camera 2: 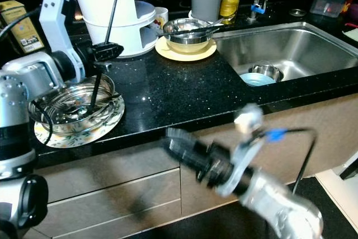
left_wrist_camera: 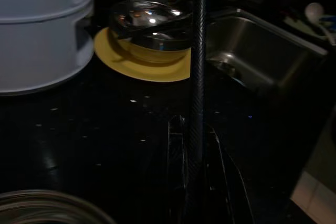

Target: Kitchen organization

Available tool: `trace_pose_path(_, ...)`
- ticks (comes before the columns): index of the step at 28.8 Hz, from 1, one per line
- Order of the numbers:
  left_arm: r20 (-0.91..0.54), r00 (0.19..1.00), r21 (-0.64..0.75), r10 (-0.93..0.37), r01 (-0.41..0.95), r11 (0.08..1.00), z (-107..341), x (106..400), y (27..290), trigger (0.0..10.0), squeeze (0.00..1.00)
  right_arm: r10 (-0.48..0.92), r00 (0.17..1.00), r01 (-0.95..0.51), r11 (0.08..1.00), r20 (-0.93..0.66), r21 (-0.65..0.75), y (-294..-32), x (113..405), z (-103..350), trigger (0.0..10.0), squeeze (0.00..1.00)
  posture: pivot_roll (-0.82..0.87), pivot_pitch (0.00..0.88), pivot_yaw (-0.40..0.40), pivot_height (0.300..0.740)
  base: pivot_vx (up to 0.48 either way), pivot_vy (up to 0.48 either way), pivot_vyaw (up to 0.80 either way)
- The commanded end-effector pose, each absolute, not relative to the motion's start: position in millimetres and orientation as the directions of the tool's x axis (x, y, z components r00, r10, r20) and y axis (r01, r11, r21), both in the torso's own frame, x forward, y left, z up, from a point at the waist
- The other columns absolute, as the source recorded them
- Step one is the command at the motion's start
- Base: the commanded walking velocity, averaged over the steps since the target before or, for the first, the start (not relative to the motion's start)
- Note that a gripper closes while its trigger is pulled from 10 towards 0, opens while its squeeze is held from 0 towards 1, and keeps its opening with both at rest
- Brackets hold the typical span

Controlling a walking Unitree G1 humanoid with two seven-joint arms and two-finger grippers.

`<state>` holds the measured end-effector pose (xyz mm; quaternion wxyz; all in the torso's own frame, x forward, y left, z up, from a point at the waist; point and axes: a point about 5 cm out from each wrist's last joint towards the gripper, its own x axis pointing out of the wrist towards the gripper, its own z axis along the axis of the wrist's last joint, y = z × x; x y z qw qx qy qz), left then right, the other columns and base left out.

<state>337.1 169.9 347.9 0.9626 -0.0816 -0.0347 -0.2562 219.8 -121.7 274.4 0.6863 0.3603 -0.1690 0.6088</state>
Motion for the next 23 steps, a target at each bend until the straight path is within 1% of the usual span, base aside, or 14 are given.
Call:
trace_pose_path(1,0.108,0.866,-0.147,-0.488,0.500,0.854,346,335,171,0.0,0.00,0.671,0.198,-0.954,-0.035,0.714,0.297,-125,216,280,10.0,0.00,-0.06,0.130,0.019,0.740,0.000,0.000,0.00)
trace_pose_path(2,0.112,0.866,-0.153,-0.487,0.499,0.853,346,335,170,0.0,0.00,0.602,0.174,-0.957,-0.084,0.779,0.278,-125,215,290,10.0,0.00,-0.05,0.129,0.017,0.740,0.000,0.000,0.00)
trace_pose_path(6,0.119,0.866,-0.158,-0.485,0.499,0.852,347,335,170,0.0,0.00,0.547,0.172,-0.960,-0.094,0.819,0.265,-126,218,300,10.0,0.00,-0.05,0.129,0.017,0.740,0.000,0.000,0.00)
trace_pose_path(7,0.127,0.866,-0.159,-0.483,0.498,0.852,348,335,170,0.0,0.00,0.536,0.230,-0.958,-0.021,0.812,0.286,-128,225,306,10.0,0.00,-0.05,0.127,0.017,0.740,0.000,0.000,0.00)
trace_pose_path(8,0.130,0.866,-0.160,-0.482,0.498,0.852,348,335,170,0.0,0.00,0.538,0.253,-0.955,0.003,0.804,0.298,-129,227,307,10.0,0.00,-0.05,0.127,0.017,0.740,0.000,0.000,0.00)
trace_pose_path(9,0.144,0.860,-0.160,-0.490,0.509,0.846,351,335,170,0.0,0.00,0.552,0.365,-0.927,0.143,0.750,0.347,-126,243,307,10.0,0.00,-0.05,0.126,0.019,0.740,0.000,0.000,0.00)
trace_pose_path(10,0.154,0.855,-0.161,-0.495,0.516,0.841,352,334,170,0.0,0.00,0.550,0.446,-0.894,0.234,0.707,0.382,-125,255,308,10.0,0.00,-0.05,0.126,0.019,0.740,0.000,0.000,0.00)
trace_pose_path(11,0.166,0.845,-0.173,-0.508,0.532,0.829,355,334,169,0.0,0.00,0.524,0.559,-0.829,0.342,0.642,0.443,-123,271,307,10.0,0.00,-0.05,0.126,0.019,0.740,0.000,0.000,0.00)
trace_pose_path(12,0.174,0.837,-0.183,-0.520,0.546,0.818,356,334,168,0.0,0.00,0.496,0.633,-0.774,0.397,0.594,0.493,-122,282,306,10.0,0.00,-0.05,0.126,0.019,0.740,0.000,0.000,0.00)
trace_pose_path(13,0.177,0.825,-0.198,-0.537,0.564,0.802,357,333,166,0.0,0.00,0.477,0.671,-0.742,0.412,0.568,0.529,-121,288,305,10.0,0.35,-0.05,0.126,0.019,0.740,0.000,0.000,0.00)
trace_pose_path(14,0.177,0.825,-0.198,-0.537,0.564,0.802,357,333,166,0.0,0.00,0.477,0.671,-0.742,0.412,0.568,0.529,-121,288,305,10.0,0.35,-0.05,0.126,0.019,0.740,0.000,0.000,0.00)
trace_pose_path(15,0.173,0.776,-0.213,-0.607,0.631,0.746,357,328,156,0.0,0.00,0.477,0.686,-0.726,0.392,0.550,0.565,-116,295,308,10.0,1.00,-0.05,0.116,0.021,0.740,0.000,0.000,0.00)
trace_pose_path(20,0.157,0.730,-0.206,-0.665,0.683,0.701,356,323,145,0.0,0.00,0.505,0.677,-0.731,0.373,0.535,0.572,-107,297,313,10.0,1.00,-0.05,0.116,0.021,0.740,0.000,0.000,0.00)
trace_pose_path(23,0.130,0.689,-0.190,-0.713,0.723,0.665,353,319,136,0.0,0.00,0.529,0.655,-0.746,0.338,0.540,0.574,-98,296,318,10.0,1.00,-0.05,0.113,0.021,0.740,0.000,0.000,0.00)
